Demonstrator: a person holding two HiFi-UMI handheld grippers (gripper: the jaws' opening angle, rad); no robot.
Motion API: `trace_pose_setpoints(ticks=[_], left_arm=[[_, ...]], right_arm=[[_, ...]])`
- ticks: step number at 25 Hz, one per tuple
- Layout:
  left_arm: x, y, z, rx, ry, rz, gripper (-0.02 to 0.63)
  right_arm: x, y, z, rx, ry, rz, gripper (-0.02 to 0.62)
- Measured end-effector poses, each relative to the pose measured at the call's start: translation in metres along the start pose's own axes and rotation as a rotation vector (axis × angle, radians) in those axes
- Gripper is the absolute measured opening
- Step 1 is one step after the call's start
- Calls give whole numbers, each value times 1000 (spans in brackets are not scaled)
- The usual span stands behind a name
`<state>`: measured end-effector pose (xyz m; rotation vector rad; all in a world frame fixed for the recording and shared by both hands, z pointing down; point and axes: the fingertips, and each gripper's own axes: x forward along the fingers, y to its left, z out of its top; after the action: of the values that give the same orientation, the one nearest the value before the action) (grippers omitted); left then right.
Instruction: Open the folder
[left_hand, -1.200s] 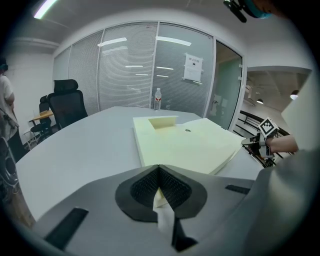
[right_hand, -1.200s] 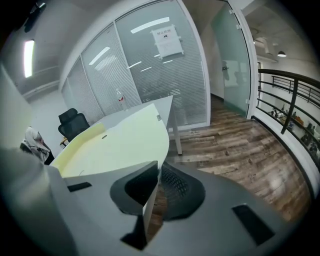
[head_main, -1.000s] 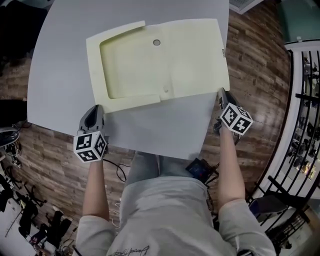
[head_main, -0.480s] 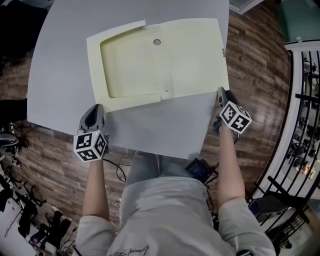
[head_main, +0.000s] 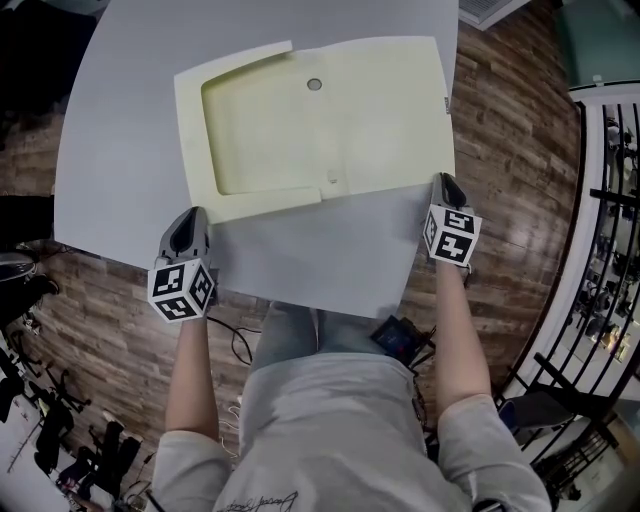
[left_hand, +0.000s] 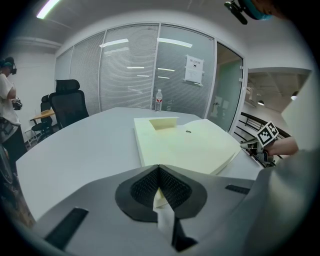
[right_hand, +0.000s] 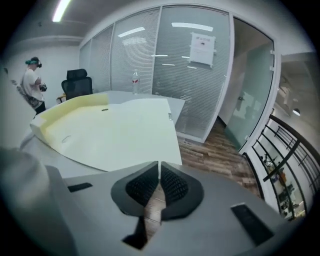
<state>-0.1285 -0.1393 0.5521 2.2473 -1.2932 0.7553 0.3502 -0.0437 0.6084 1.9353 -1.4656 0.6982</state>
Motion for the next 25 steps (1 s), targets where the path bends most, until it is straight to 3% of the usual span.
trace_pose_setpoints(ticks=[2, 4, 8, 10, 18, 25], left_arm=[[0, 0, 0, -3, -1, 1, 9], [0, 1, 0, -6, -2, 3, 9], [2, -2, 0, 0, 3, -4, 9], [2, -2, 0, 3, 1, 3, 9], [3, 0, 1, 23, 3, -50, 9], [-17, -15, 33, 33, -110, -78, 9]], right_arm=[[5, -1, -12, -6, 65, -11, 21], [10, -7, -41, 79, 155, 8, 21], [-6, -46, -71, 236, 141, -94, 21], [-10, -48, -72, 243, 116, -76, 21], [-32, -30, -25, 225, -34, 27, 21], [-71, -3, 45, 176, -184, 167, 21]])
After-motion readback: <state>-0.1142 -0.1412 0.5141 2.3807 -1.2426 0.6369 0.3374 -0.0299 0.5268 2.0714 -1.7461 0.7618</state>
